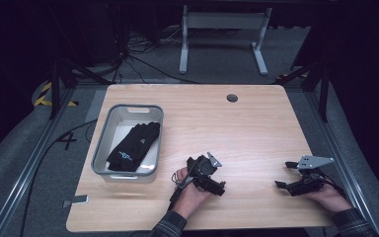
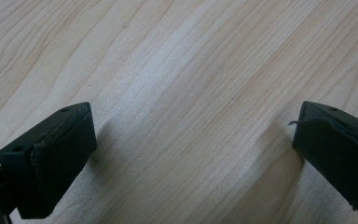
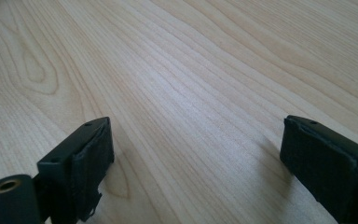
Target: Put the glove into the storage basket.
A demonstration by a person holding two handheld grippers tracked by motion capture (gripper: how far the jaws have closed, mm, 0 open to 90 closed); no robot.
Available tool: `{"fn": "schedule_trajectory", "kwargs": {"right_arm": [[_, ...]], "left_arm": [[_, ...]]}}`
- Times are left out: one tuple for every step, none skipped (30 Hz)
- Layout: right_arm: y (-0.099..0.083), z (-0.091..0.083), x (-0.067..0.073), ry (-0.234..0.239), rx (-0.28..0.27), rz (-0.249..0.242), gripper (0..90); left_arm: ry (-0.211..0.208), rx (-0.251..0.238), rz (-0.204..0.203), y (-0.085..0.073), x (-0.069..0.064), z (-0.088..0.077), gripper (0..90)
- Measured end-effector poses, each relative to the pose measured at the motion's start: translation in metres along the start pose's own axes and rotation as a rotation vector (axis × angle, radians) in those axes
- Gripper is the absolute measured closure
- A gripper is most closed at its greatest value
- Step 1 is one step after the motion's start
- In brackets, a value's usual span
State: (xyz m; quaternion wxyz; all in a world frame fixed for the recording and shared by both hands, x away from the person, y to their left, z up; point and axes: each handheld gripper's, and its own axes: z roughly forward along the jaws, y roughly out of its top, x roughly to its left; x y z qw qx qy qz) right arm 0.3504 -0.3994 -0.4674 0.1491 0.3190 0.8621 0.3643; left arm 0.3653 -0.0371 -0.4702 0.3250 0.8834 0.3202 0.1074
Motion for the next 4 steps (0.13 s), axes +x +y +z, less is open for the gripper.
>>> {"fn": "schedule_trajectory", "kwargs": {"right_arm": [[0.0000, 0.0000, 0.0000, 0.000, 0.000, 0.000, 10.1], [-0.0001, -0.0001, 0.0001, 0.001, 0.000, 0.000, 10.1], [-0.0001, -0.0001, 0.0001, 0.002, 0.000, -0.001, 10.1], [-0.0001, -0.0001, 0.0001, 0.002, 0.000, -0.001, 10.1]], "left_arm": [[-0.003, -0.005, 0.002, -0.0005, 0.0003, 0.0001, 0.0], [-0.003, -0.014, -0.003, -0.0011, 0.0003, 0.0004, 0.0], [-0.007, -0.017, 0.003, -0.0017, 0.0007, 0.0004, 0.0], [-0.007, -0.017, 0.003, -0.0017, 0.0007, 0.0004, 0.0]]}}
